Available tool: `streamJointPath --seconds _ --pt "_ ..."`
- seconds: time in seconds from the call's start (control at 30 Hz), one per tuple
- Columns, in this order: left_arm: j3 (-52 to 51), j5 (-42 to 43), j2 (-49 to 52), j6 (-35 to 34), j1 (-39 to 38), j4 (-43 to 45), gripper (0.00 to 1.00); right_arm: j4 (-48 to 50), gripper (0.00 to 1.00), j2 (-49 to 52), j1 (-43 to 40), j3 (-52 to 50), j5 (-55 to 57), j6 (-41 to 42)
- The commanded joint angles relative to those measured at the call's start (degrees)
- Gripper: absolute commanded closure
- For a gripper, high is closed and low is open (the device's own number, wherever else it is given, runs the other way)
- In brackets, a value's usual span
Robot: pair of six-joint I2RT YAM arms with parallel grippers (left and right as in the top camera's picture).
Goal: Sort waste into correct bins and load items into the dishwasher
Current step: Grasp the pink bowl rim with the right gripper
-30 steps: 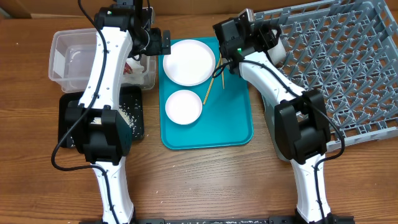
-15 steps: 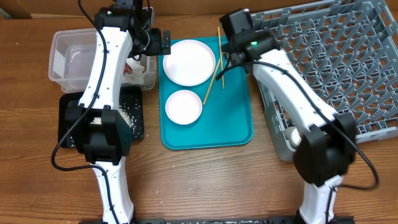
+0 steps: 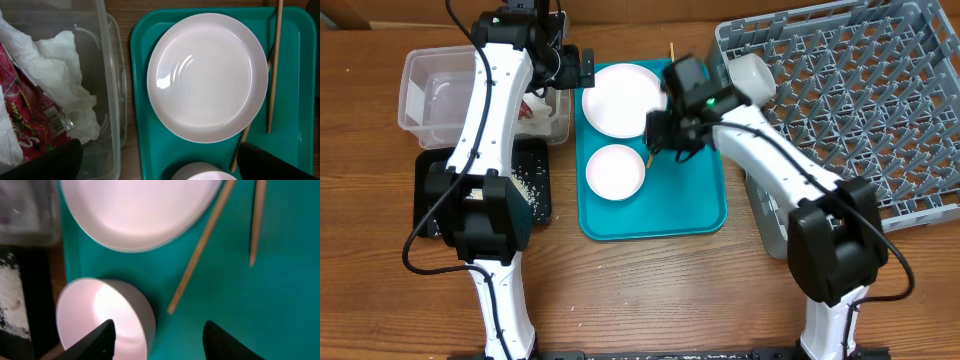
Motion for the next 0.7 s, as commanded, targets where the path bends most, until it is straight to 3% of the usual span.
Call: streamJointPath --seconds 0.0,0.23,0.33,0.4,0.5,0.67 --pt "1.27 0.61 -0.61 -0.35 -0.39 0.22 0.0 1.7 0.48 -0.22 0.94 -2.03 -1.22 7.65" --pt "1.27 0.61 -0.61 -0.35 -0.39 0.2 0.0 6.14 0.59 1.09 2.8 -6.08 -1.2 12.02" --pt "1.27 0.61 -0.61 -0.35 -0.39 0.2 0.0 5.97 0.72 2.27 3.28 -6.58 -1.25 13.0" --pt "1.27 0.61 -0.61 -0.35 -0.39 0.2 0.0 5.92 0.75 2.49 3.58 -6.67 -1.2 12.96" --pt "1.27 0.61 -0.61 -0.35 -0.39 0.22 0.0 6.14 0.96 2.49 3.54 -6.58 -1.22 12.96" --pt "1.27 0.61 -0.61 -0.35 -0.42 0.2 0.0 4.48 0.96 0.35 1.25 -5.03 -1.2 12.5"
